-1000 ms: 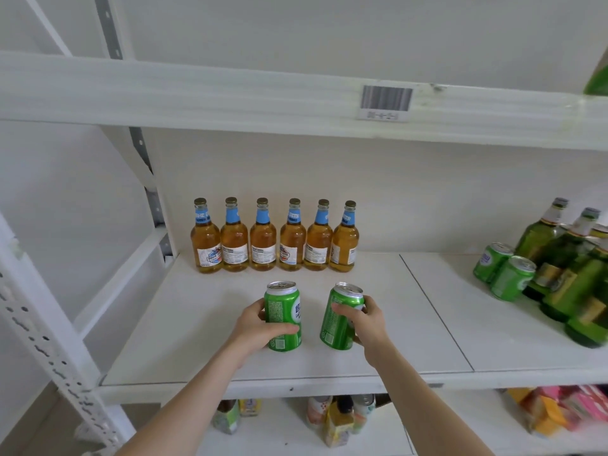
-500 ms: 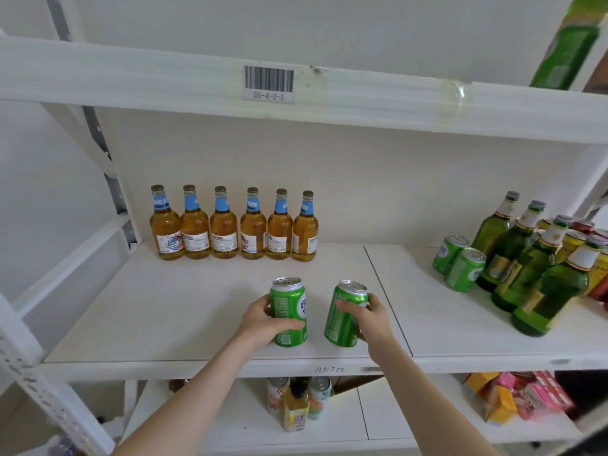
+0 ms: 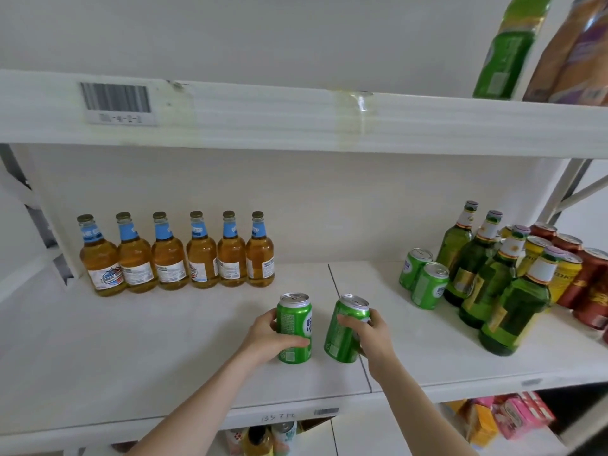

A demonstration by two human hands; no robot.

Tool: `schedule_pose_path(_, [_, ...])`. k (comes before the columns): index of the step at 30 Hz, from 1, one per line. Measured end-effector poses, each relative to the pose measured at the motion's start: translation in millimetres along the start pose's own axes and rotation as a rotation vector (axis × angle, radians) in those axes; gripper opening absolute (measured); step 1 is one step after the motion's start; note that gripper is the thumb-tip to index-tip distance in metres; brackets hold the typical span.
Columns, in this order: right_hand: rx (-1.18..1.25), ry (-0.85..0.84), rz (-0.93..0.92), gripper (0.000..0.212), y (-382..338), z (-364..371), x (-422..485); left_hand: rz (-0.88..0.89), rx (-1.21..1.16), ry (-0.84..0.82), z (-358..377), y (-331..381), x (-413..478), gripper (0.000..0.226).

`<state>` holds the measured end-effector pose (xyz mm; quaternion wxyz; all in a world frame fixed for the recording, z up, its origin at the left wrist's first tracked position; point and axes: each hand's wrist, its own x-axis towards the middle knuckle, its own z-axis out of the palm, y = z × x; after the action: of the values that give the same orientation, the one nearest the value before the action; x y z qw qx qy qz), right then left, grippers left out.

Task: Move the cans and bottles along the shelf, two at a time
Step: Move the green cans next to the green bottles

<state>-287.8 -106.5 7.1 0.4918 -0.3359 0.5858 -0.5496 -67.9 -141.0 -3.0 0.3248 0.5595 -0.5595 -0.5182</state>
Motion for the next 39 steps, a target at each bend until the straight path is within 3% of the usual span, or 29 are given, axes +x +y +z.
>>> schedule_pose_path(18, [-0.065,-0.065,0.025,0.041,-19,-197,2,-0.033,-0.017,0.070,200,31,-31,0.070])
schedule_pose_path(39, [-0.024,0.035,-0.080,0.067,-30,-231,80,0.058,0.075,0.070,257,69,33,0.069])
